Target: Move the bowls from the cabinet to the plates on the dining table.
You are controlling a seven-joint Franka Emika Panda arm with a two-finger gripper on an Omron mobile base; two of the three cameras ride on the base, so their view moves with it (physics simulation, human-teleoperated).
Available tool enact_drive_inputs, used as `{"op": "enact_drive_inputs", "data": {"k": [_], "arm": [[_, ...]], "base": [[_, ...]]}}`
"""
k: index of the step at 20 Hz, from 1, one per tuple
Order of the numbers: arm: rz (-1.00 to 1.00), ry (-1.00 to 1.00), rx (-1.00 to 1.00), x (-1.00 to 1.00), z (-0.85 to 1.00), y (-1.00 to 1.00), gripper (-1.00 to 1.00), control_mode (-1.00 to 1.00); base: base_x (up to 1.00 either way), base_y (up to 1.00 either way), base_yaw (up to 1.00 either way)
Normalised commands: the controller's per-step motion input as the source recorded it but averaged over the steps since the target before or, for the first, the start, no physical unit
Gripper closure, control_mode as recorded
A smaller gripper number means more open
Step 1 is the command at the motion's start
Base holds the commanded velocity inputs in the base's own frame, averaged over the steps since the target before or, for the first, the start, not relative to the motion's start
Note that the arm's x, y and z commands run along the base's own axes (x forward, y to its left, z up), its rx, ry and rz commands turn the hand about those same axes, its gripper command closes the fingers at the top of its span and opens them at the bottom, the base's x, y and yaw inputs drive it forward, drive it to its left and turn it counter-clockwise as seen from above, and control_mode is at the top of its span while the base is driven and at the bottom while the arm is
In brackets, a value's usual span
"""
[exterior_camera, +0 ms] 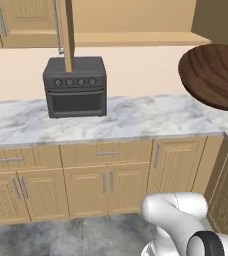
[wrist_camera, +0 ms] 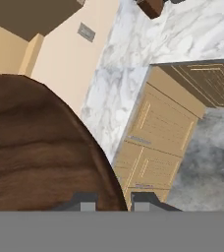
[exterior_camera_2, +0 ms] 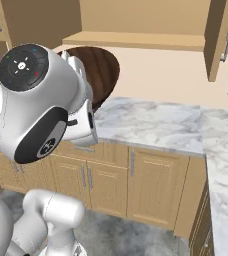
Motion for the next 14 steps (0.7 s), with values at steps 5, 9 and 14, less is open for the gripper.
{"op": "enact_drive_inputs", "data": {"k": [5, 9, 14], "arm": [[0.0, 0.0, 0.0, 0.0, 0.0, 0.0, 1.0, 1.0], [0.0, 0.0, 0.0, 0.0, 0.0, 0.0, 1.0, 1.0], [0.0, 0.0, 0.0, 0.0, 0.0, 0.0, 1.0, 1.0]], "base": [[-0.62, 0.0, 0.0], [-0.62, 0.0, 0.0], [-0.62, 0.0, 0.0]]}}
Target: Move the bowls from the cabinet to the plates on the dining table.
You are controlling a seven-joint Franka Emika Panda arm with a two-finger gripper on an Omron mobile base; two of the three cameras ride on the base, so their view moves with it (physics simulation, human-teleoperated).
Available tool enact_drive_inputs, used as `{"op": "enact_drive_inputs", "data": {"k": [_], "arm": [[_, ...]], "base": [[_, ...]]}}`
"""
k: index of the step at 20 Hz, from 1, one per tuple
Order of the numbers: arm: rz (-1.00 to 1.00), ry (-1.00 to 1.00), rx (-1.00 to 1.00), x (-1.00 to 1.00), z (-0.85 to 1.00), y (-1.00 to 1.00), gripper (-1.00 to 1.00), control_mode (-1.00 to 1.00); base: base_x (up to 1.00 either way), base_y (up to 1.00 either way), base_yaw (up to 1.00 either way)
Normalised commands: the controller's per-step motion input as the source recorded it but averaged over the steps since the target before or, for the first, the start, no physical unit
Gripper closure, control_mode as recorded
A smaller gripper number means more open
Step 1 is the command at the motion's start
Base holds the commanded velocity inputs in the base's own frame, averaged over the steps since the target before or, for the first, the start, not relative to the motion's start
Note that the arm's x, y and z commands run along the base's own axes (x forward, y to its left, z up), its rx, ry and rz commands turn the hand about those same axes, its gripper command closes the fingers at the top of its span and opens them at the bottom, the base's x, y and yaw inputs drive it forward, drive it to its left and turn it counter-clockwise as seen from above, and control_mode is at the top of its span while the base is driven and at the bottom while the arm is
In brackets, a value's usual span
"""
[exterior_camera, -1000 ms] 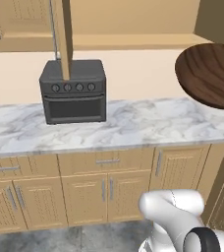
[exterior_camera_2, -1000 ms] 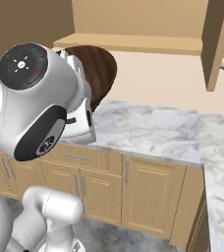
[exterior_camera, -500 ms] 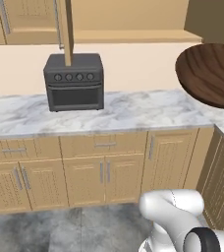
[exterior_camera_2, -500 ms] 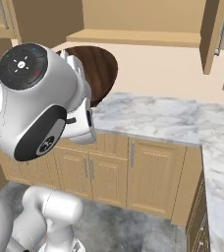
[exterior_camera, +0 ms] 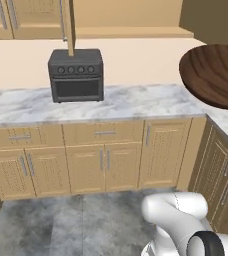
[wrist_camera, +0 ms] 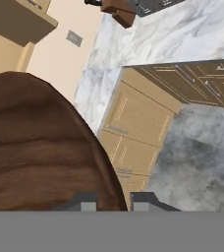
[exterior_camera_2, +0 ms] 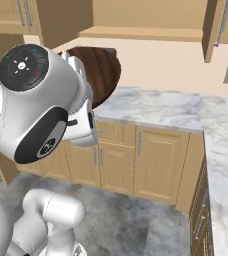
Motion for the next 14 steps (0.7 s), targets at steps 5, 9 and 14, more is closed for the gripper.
{"op": "enact_drive_inputs", "data": {"k": [5, 9, 14], "arm": [[0.0, 0.0, 0.0, 0.0, 0.0, 0.0, 1.0, 1.0], [0.0, 0.0, 0.0, 0.0, 0.0, 0.0, 1.0, 1.0], [0.0, 0.0, 0.0, 0.0, 0.0, 0.0, 1.0, 1.0]], "base": [[-0.62, 0.0, 0.0], [-0.62, 0.0, 0.0], [-0.62, 0.0, 0.0]]}}
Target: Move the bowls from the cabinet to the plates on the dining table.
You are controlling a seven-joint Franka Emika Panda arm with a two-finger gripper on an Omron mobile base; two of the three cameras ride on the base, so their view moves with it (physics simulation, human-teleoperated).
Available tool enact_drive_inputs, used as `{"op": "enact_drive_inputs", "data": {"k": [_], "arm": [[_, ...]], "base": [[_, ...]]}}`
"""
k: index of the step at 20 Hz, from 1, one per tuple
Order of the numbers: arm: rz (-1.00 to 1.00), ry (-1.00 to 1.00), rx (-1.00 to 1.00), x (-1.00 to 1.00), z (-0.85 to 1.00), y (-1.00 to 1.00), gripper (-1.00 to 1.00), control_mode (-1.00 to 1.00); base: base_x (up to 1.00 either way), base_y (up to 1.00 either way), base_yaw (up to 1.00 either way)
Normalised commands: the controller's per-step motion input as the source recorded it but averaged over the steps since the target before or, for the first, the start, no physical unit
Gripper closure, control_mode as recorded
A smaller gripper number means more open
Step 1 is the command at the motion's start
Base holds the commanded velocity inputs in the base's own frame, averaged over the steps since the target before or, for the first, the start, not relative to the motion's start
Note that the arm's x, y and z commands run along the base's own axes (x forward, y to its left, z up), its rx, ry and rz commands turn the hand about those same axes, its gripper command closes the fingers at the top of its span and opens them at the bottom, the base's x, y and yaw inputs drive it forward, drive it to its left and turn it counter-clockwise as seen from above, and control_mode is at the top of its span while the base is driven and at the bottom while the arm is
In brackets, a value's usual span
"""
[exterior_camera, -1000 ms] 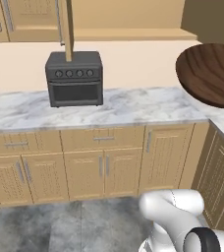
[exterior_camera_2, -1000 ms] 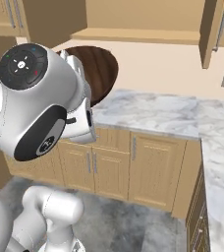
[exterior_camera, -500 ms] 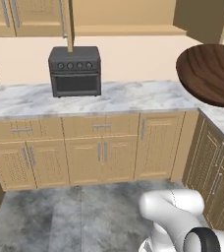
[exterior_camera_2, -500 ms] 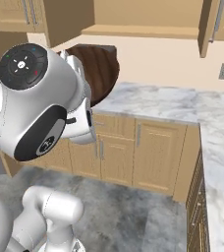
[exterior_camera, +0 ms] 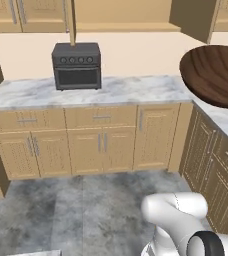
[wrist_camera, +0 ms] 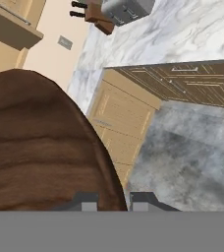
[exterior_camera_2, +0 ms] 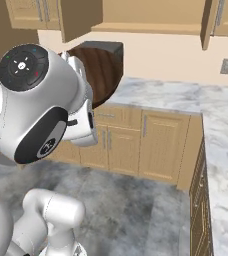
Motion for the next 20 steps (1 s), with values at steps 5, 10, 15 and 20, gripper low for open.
{"op": "enact_drive_inputs", "data": {"k": [5, 10, 15, 20], "arm": [[0.0, 0.0, 0.0, 0.0, 0.0, 0.0, 1.0, 1.0], [0.0, 0.0, 0.0, 0.0, 0.0, 0.0, 1.0, 1.0], [0.0, 0.0, 0.0, 0.0, 0.0, 0.0, 1.0, 1.0], [0.0, 0.0, 0.0, 0.0, 0.0, 0.0, 1.0, 1.0]], "base": [[-0.62, 0.0, 0.0], [-0.62, 0.0, 0.0], [-0.62, 0.0, 0.0], [-0.62, 0.0, 0.0]]}}
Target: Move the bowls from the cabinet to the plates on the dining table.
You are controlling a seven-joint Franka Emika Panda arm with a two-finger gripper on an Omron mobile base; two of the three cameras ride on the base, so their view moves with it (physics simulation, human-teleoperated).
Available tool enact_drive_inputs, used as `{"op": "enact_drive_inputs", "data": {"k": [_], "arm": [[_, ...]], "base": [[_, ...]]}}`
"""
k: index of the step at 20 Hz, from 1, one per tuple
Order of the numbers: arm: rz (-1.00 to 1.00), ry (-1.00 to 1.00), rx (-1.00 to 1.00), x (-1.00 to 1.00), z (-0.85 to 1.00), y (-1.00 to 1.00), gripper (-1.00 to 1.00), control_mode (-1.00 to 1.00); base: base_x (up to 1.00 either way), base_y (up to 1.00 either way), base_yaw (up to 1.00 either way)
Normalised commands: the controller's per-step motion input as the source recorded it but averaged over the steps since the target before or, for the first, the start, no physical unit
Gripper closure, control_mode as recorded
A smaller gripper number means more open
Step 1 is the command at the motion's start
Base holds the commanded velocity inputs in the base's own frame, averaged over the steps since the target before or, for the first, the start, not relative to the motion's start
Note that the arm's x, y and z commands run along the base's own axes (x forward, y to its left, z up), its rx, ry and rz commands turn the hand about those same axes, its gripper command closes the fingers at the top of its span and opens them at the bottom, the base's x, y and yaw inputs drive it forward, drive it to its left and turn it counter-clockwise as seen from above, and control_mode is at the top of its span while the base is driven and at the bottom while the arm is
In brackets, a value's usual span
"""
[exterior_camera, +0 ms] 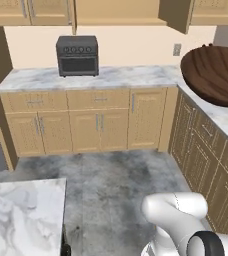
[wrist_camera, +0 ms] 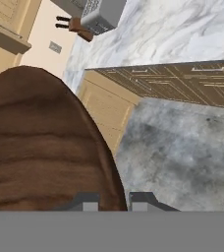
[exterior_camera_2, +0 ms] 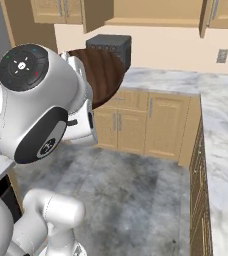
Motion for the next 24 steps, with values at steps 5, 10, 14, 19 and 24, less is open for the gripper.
{"op": "enact_drive_inputs", "data": {"k": [5, 10, 14, 19, 24], "arm": [[0.0, 0.0, 0.0, 0.0, 0.0, 0.0, 1.0, 1.0], [0.0, 0.0, 0.0, 0.0, 0.0, 0.0, 1.0, 1.0], [0.0, 0.0, 0.0, 0.0, 0.0, 0.0, 1.0, 1.0], [0.0, 0.0, 0.0, 0.0, 0.0, 0.0, 1.0, 1.0], [0.0, 0.0, 0.0, 0.0, 0.0, 0.0, 1.0, 1.0]], "base": [[-0.62, 0.0, 0.0], [-0.62, 0.0, 0.0], [-0.62, 0.0, 0.0], [-0.62, 0.01, 0.0], [-0.62, 0.05, 0.0]]}}
